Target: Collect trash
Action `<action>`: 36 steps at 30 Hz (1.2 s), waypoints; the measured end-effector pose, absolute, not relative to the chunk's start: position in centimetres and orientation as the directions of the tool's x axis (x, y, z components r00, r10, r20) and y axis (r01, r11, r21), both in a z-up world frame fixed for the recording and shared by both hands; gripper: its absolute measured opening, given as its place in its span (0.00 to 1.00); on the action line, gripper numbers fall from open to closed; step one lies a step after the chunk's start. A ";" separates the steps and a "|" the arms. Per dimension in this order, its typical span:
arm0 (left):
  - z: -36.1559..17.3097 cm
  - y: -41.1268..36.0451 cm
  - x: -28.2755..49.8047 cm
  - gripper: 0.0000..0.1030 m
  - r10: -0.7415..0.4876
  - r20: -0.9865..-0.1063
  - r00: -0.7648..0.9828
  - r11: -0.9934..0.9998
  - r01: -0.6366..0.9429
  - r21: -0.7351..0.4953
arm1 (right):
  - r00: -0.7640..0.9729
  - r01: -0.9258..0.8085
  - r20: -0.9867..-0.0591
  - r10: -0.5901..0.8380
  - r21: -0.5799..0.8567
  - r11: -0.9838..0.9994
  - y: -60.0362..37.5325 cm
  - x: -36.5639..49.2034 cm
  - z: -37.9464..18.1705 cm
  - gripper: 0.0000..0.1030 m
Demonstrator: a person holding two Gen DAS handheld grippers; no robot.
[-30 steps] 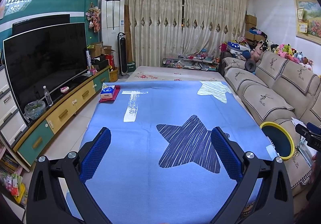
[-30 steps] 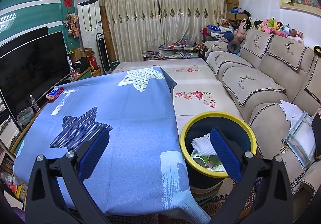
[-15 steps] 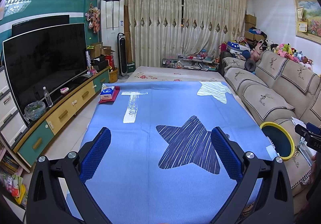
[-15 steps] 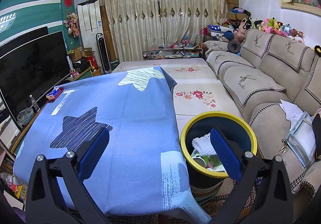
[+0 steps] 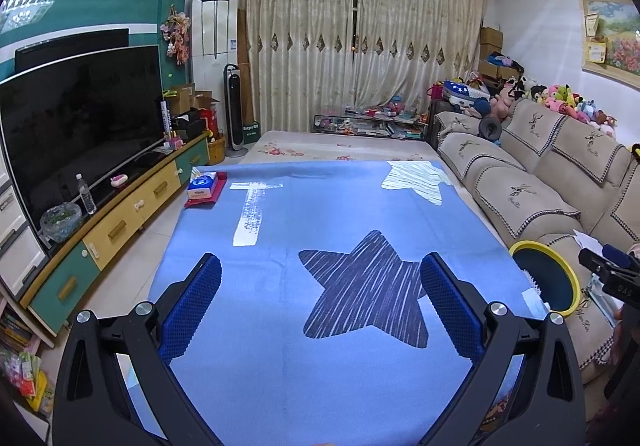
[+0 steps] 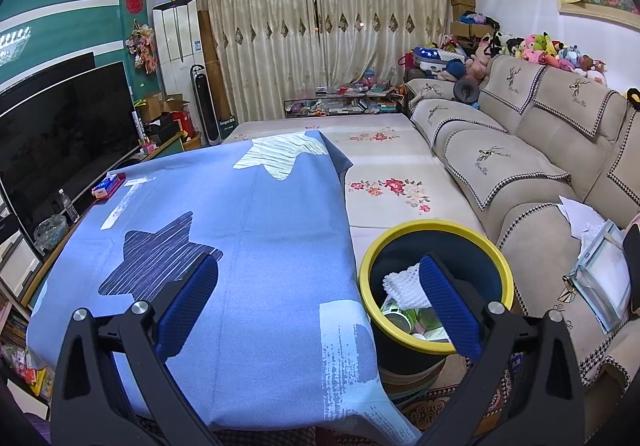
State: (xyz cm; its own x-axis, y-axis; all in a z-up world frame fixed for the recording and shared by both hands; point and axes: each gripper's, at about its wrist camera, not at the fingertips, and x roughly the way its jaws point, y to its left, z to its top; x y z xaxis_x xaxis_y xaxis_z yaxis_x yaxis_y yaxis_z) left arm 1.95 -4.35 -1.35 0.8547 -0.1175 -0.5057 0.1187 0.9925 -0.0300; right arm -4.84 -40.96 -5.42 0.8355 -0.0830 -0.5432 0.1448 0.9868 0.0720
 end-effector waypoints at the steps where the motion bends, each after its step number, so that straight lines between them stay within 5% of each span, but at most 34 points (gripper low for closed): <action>1: -1.4 -4.3 2.1 0.95 -0.125 -0.508 0.852 0.992 0.123 -0.037 | 0.835 0.146 -0.544 -0.083 0.073 0.987 -41.0 -4.7 -5.5 0.93; 25: -3.7 -5.6 7.2 0.95 -0.179 -0.515 0.838 0.983 0.173 -0.061 | 0.800 0.139 -0.596 -0.076 0.061 0.988 -39.9 -0.6 -6.6 0.93; 36: -9.1 -4.0 20.5 0.95 -0.065 -0.672 0.738 0.997 0.075 -0.014 | 0.777 0.035 -0.629 0.012 0.061 0.997 -37.7 8.6 -6.7 0.93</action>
